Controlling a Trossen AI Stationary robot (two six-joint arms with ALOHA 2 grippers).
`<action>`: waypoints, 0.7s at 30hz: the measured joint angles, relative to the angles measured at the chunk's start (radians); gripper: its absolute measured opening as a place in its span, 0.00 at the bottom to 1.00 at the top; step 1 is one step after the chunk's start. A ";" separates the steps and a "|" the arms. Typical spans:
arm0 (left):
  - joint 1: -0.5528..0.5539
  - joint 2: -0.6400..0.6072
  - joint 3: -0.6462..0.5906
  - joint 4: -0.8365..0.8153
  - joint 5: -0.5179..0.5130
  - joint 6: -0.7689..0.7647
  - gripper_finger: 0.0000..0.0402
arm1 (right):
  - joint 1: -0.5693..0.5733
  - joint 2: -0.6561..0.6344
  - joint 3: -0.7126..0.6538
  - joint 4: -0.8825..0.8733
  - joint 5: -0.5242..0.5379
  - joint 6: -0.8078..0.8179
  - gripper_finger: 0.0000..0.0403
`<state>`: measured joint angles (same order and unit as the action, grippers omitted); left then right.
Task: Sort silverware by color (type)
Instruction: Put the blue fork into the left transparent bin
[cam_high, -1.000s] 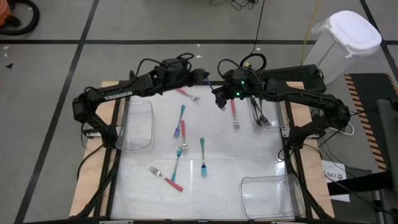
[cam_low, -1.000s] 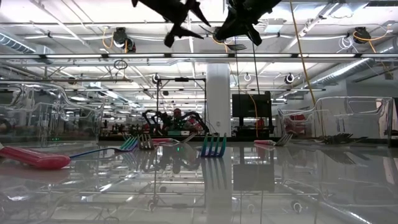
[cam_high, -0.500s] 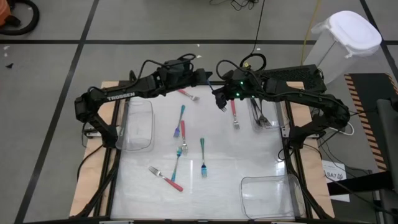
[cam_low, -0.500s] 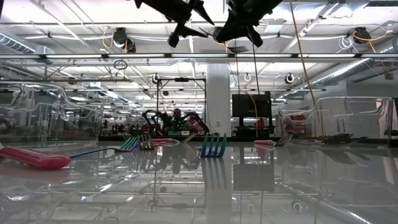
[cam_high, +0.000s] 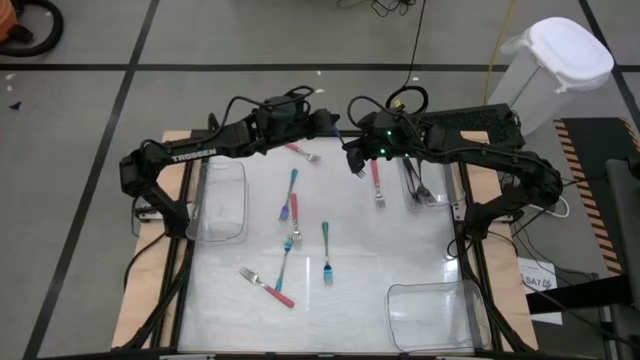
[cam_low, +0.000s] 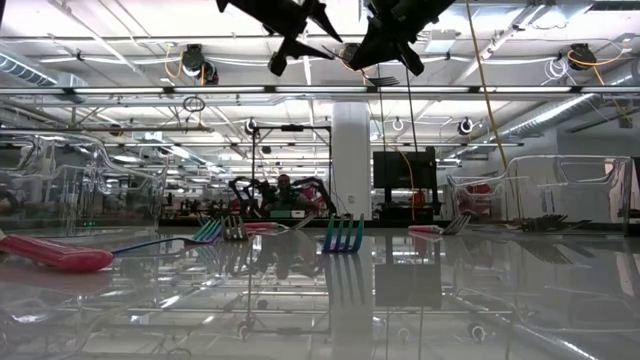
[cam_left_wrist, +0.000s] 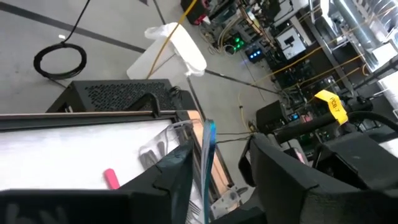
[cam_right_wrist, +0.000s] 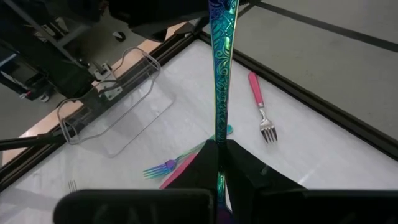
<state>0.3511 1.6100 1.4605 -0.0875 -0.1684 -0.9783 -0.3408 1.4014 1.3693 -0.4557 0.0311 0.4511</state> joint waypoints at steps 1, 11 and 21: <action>0.000 0.000 0.000 0.000 0.000 0.000 0.36 | 0.000 0.000 0.000 0.000 0.000 0.000 0.02; 0.001 0.000 0.000 -0.047 -0.004 -0.004 0.15 | 0.000 0.000 0.000 -0.005 0.024 -0.011 0.02; 0.000 0.000 0.000 -0.043 -0.004 -0.015 0.10 | 0.000 0.000 0.000 -0.005 0.024 -0.018 0.02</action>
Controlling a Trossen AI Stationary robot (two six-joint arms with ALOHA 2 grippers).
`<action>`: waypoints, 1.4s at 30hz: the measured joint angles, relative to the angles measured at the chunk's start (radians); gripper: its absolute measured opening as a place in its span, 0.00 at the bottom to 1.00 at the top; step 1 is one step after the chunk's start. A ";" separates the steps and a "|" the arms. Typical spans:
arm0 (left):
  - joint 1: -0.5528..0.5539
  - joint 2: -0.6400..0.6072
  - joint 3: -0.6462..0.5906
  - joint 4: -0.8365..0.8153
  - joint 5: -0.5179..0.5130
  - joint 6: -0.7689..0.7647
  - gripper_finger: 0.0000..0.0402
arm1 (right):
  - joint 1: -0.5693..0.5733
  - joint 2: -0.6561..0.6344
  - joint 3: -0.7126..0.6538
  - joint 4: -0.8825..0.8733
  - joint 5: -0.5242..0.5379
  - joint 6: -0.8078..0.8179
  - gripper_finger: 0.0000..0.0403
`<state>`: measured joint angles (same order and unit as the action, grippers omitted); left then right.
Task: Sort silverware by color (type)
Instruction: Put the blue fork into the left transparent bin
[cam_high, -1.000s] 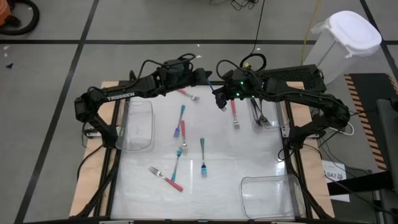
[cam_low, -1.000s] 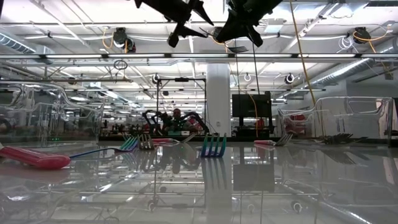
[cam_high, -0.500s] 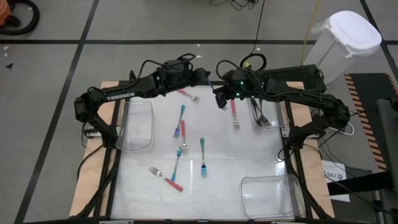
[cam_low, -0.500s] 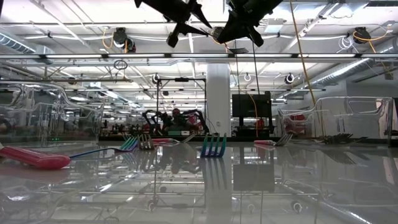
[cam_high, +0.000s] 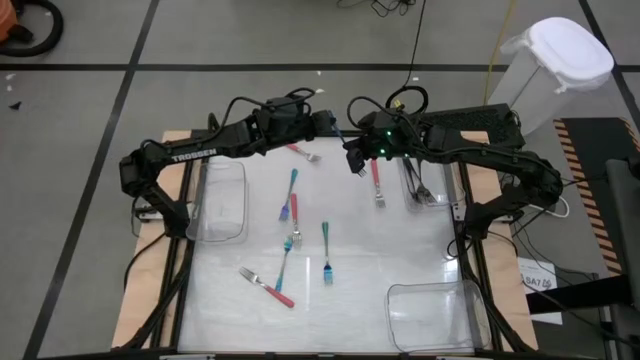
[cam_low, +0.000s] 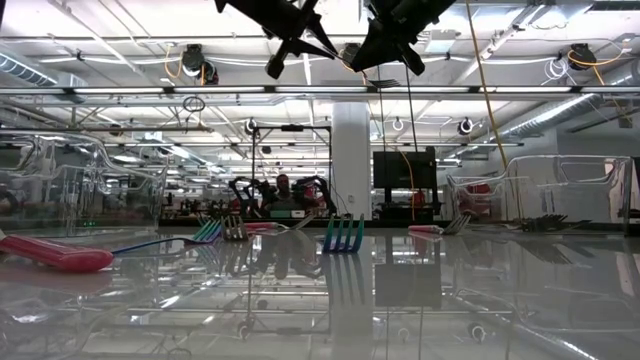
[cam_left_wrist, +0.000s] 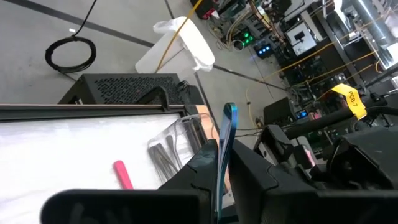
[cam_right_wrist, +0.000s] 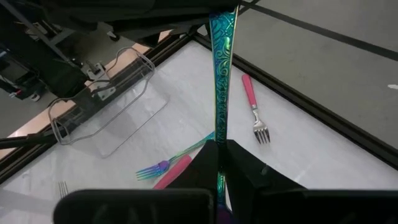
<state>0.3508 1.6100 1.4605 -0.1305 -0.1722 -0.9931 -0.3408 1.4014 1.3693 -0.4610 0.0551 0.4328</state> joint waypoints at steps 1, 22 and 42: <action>0.000 0.000 0.000 0.001 0.000 0.001 0.10 | 0.000 0.000 0.000 0.000 0.000 0.000 0.02; 0.001 0.000 0.000 0.007 0.038 0.049 0.01 | 0.000 -0.001 0.000 -0.001 -0.007 -0.003 0.07; -0.001 0.000 -0.001 0.064 0.192 0.075 0.00 | 0.000 -0.004 0.000 0.023 -0.061 0.054 0.42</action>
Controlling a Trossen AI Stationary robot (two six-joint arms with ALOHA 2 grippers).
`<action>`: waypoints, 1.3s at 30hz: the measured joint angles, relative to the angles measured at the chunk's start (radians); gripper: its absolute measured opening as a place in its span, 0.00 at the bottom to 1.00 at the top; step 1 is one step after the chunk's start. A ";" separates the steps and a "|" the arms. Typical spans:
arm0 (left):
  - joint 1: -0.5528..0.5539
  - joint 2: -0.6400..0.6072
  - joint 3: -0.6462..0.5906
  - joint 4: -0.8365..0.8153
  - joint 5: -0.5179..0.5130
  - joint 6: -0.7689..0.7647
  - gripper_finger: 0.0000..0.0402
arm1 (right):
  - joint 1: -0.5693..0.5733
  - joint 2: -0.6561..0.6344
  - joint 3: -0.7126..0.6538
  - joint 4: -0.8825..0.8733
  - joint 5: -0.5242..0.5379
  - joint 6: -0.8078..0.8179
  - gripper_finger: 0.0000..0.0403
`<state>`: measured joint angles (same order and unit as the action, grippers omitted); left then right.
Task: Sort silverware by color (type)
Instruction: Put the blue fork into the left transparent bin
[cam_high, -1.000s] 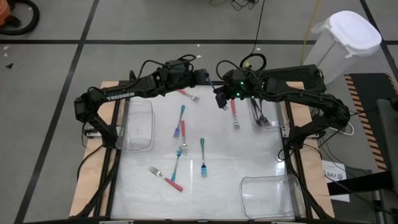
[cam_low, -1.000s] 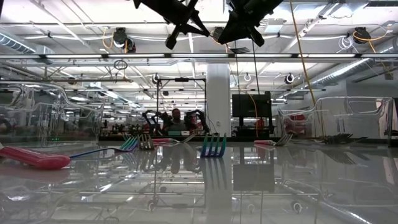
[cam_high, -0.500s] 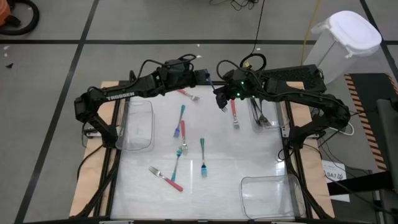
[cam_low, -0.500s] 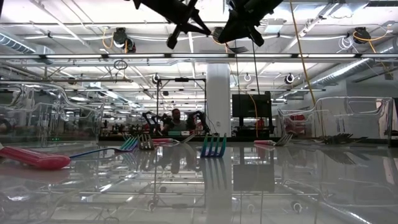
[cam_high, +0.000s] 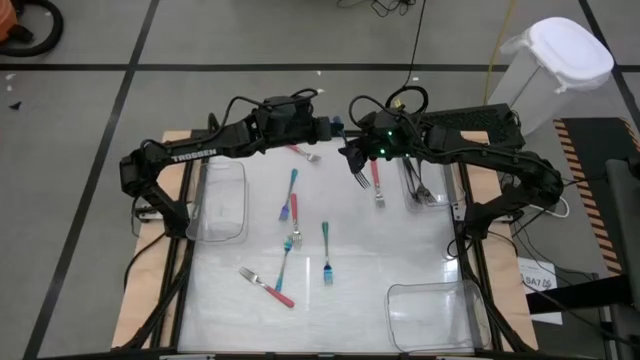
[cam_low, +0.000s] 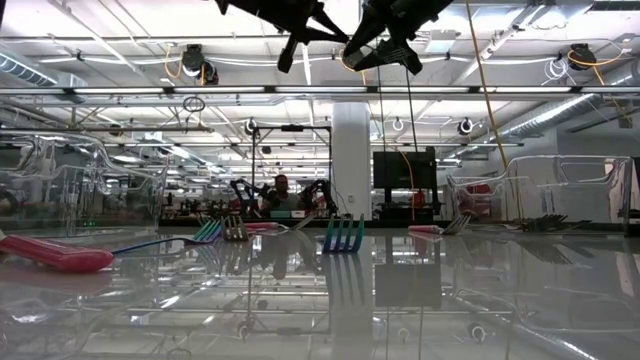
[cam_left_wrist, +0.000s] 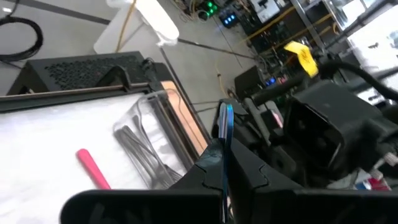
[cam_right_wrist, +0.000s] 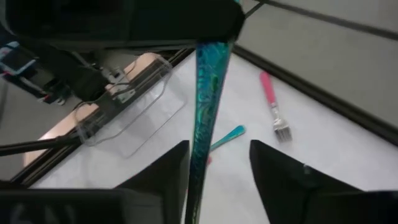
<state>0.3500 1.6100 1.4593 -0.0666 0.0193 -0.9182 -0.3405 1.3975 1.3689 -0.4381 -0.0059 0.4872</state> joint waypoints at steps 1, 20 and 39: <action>0.000 0.000 0.000 0.000 0.010 0.004 0.00 | 0.000 0.000 0.000 -0.001 -0.012 0.009 0.44; 0.006 -0.043 0.002 -0.017 0.175 0.099 0.00 | -0.002 -0.098 0.000 -0.011 -0.155 0.167 0.54; 0.065 -0.135 0.001 -0.214 0.423 0.202 0.00 | -0.002 -0.296 0.000 -0.121 -0.235 0.121 0.54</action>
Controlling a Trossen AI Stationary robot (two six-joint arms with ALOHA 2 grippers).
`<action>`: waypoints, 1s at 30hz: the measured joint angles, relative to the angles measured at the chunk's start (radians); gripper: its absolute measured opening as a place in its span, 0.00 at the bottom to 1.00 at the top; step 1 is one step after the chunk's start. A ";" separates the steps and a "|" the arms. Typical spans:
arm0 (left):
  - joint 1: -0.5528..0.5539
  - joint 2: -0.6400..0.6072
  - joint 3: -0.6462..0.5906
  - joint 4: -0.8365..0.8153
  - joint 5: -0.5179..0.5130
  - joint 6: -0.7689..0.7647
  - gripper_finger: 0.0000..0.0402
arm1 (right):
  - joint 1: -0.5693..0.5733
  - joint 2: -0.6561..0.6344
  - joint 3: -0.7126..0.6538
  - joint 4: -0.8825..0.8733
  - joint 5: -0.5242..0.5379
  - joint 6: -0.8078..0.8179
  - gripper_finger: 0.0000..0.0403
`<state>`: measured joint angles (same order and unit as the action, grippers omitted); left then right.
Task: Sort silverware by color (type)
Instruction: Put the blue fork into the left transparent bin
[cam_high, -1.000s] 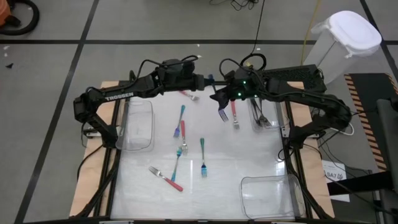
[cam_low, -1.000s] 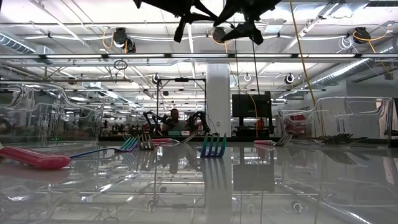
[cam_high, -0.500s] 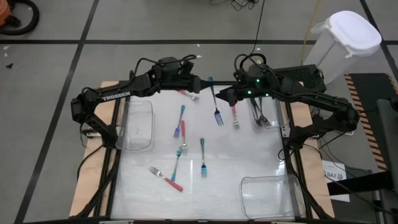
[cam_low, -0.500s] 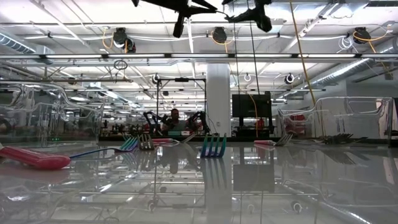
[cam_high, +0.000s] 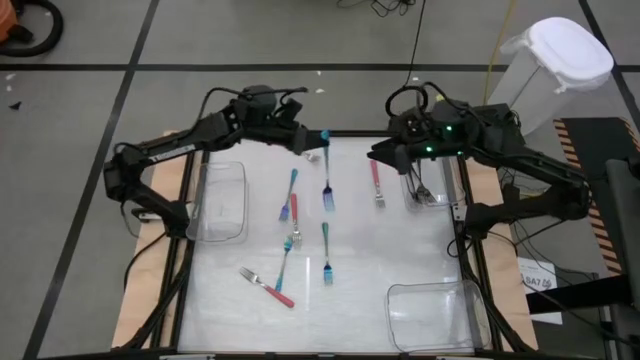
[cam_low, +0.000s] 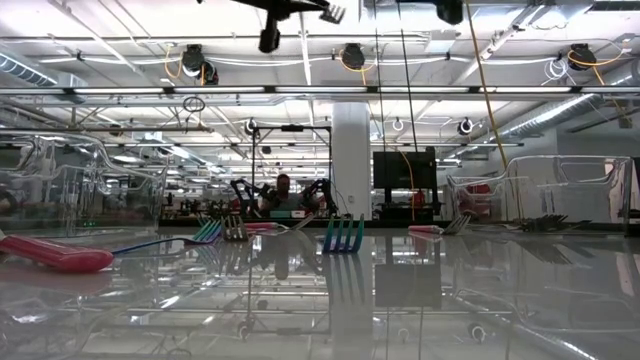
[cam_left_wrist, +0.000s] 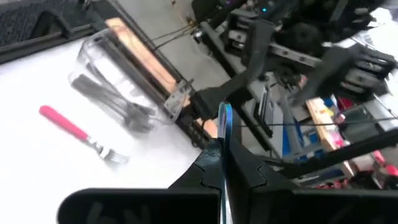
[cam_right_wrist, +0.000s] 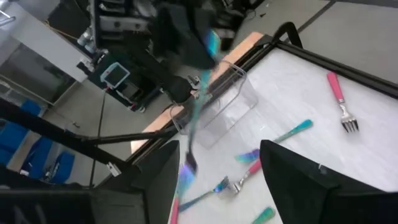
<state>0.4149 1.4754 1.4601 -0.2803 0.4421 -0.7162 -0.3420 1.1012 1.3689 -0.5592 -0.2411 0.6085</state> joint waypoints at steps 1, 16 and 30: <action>0.000 -0.018 0.000 -0.024 0.000 0.007 0.00 | 0.000 -0.011 0.000 -0.020 0.000 -0.003 0.54; 0.022 -0.242 0.000 -0.499 -0.024 0.166 0.00 | 0.001 -0.081 0.000 -0.125 0.001 -0.124 0.54; 0.256 -0.356 0.000 -0.816 -0.005 0.455 0.00 | 0.002 -0.029 0.000 -0.120 0.167 -0.055 0.54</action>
<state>0.6706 1.1195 1.4605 -1.0961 0.4375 -0.2607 -0.3405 1.0720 1.3689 -0.6794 -0.0738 0.5531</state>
